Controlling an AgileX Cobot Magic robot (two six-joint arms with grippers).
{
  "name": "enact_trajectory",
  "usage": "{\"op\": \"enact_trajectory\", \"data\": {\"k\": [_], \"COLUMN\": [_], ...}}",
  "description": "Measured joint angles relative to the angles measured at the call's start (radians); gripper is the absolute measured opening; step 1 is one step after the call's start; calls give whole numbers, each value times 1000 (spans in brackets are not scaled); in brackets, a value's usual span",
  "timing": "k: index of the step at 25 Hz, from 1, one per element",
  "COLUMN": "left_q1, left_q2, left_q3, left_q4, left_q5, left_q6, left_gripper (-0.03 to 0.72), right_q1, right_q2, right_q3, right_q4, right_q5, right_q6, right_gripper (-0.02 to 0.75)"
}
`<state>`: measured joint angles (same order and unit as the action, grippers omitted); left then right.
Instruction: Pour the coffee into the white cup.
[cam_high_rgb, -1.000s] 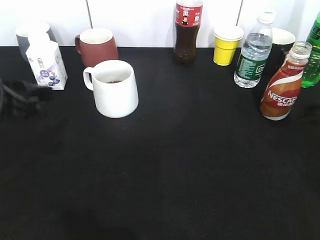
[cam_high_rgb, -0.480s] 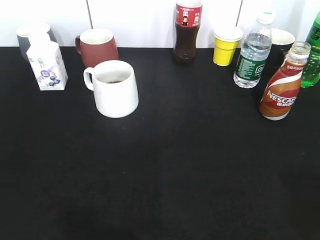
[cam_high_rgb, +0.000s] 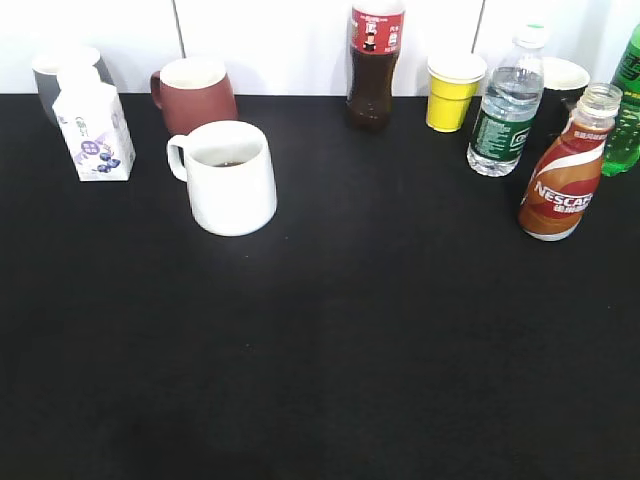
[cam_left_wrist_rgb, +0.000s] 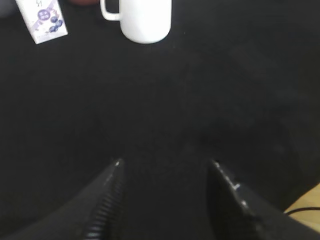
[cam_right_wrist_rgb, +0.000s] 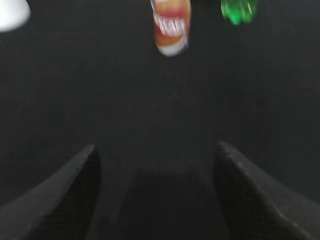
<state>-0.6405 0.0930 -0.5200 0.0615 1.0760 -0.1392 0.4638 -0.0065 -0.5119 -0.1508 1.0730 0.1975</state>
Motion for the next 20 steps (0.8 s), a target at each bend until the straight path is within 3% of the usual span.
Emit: {"op": "enact_trajectory", "data": {"k": [9,15,17,20], "left_q1": [12,434,549,649], "left_q2": [0,-98,-100,-100], "left_q3": [0,0,0,0], "left_q4": [0,0,-1,-1], "left_q5": [-8,-10,-10,-10], "left_q6": [0,2,2,2], "left_gripper": [312,259,258,257], "right_q1": [0,-164,-242,-349], "right_q2": [-2,-2,-2,-2], "right_q3": [6,7,7,7], "right_q4": [2,6,7,7], "right_q5": [-21,-26,-26,-26], "right_q6": [0,0,0,0], "right_gripper": [531,531,531,531]}}
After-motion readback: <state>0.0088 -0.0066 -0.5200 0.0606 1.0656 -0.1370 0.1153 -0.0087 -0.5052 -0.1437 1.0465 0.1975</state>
